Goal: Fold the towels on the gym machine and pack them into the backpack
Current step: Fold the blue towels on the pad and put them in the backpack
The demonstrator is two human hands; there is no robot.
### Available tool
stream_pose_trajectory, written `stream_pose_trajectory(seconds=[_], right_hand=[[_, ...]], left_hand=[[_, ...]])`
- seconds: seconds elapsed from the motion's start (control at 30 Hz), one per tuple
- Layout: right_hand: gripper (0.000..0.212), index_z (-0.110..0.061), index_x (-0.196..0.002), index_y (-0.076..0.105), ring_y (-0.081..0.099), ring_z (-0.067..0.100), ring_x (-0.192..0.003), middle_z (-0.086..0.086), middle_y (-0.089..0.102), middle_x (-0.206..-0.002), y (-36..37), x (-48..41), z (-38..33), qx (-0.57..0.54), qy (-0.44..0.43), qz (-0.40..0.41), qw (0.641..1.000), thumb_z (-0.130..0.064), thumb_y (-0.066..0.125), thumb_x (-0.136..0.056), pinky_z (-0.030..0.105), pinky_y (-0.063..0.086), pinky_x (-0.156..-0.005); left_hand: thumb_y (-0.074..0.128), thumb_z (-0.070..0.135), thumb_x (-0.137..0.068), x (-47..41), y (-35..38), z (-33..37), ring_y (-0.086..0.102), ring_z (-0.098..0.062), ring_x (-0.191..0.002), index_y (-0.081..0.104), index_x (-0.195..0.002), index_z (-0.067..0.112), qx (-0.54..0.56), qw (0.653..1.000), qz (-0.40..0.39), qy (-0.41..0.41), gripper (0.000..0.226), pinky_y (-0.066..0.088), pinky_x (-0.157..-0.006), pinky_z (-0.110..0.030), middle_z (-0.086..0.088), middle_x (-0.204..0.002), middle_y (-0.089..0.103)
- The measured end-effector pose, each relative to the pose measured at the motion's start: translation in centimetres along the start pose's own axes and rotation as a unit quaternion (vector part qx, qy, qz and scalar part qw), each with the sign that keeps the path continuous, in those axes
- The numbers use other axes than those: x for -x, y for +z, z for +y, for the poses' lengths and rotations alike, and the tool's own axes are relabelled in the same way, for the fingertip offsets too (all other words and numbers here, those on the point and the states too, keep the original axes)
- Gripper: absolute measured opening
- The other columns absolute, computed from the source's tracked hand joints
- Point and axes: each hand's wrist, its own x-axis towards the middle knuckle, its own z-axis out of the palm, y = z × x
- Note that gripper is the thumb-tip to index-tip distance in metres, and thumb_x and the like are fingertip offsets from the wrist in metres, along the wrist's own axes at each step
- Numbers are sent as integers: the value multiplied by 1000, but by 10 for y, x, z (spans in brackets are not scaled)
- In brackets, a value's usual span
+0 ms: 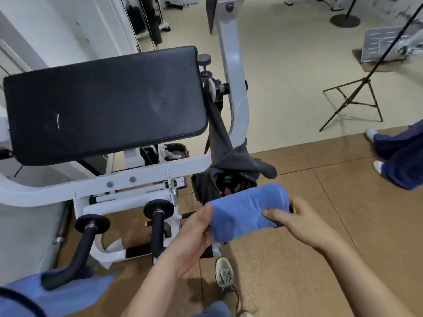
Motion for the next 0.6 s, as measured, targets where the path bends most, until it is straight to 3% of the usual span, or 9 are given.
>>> stream_pose_trajectory(seconds=[0.03, 0.1, 0.17, 0.2, 0.3, 0.37, 0.43, 0.53, 0.6], right_hand=[[33, -23, -61, 57, 55, 4, -53, -13, 58, -55, 2, -6, 2, -44, 22, 15, 999, -7, 63, -89, 18, 42, -53], [16, -13, -74, 60, 59, 16, -59, 0, 61, -63, 5, -22, 10, -109, 62, 46, 991, -7, 62, -89, 25, 45, -54], [2, -8, -90, 60, 61, 23, -59, 8, 64, -70, 5, -36, 15, -150, 110, 69, 980, -9, 62, -89, 29, 47, -53], [5, -8, -94, 61, 61, 22, -57, 9, 64, -71, 3, -43, 19, -160, 131, 73, 976, -10, 62, -89, 28, 48, -52], [15, -7, -103, 64, 64, 19, -61, 10, 66, -81, -3, -60, 23, -151, 154, 51, 975, -10, 66, -89, 26, 53, -57], [16, -2, -103, 65, 65, 21, -64, 15, 67, -84, -5, -69, 24, -129, 123, 51, 983, -5, 67, -87, 27, 55, -59], [12, -3, -96, 65, 63, 24, -61, 14, 66, -76, -5, -77, 24, -81, 67, 84, 991, 2, 66, -85, 28, 54, -55], [28, -20, -92, 64, 62, 19, -61, -3, 64, -72, -5, -89, 24, 59, -38, 127, 989, 5, 67, -79, 32, 53, -54], [33, -24, -95, 62, 60, 14, -69, -9, 62, -78, -10, -102, 30, 150, -87, 130, 976, 3, 69, -77, 33, 50, -58]], left_hand=[[72, 52, -77, -9, 0, 1, 65, -10, -111, 59, -123, 25, -58, 998, -5, 22, 55, 53, -90, -31, 7, -121, 69], [78, 35, -80, -30, 4, 2, 66, -6, -106, 56, -123, 28, -131, 990, 34, 36, 49, 55, -85, -26, 9, -119, 68], [69, 27, -89, -50, 11, 1, 67, -9, -103, 55, -124, 27, -133, 989, 55, 18, 37, 57, -83, -29, 6, -120, 67], [63, 25, -94, -60, 15, 0, 68, -12, -99, 54, -125, 25, -124, 991, 52, 3, 33, 58, -78, -29, 3, -118, 67], [51, 23, -101, -85, 17, -5, 60, -13, -66, 53, -122, 17, -146, 987, 60, -28, 23, 52, -54, -22, -4, -98, 64], [51, 30, -100, -98, 15, -7, 52, -12, -54, 53, -123, 14, -140, 987, 57, -61, 28, 45, -49, -22, -6, -91, 60], [53, 34, -99, -107, 17, -8, 50, -11, -55, 52, -123, 13, -111, 986, 57, -108, 32, 44, -52, -23, -6, -87, 58], [58, 21, -95, -116, 21, -13, 54, -14, -75, 46, -123, 17, -79, 978, 122, -151, 30, 49, -67, -26, -6, -97, 57], [60, 9, -87, -129, 20, -25, 56, -16, -86, 42, -127, 18, -91, 962, 201, -159, 44, 50, -75, -31, -6, -104, 56]])
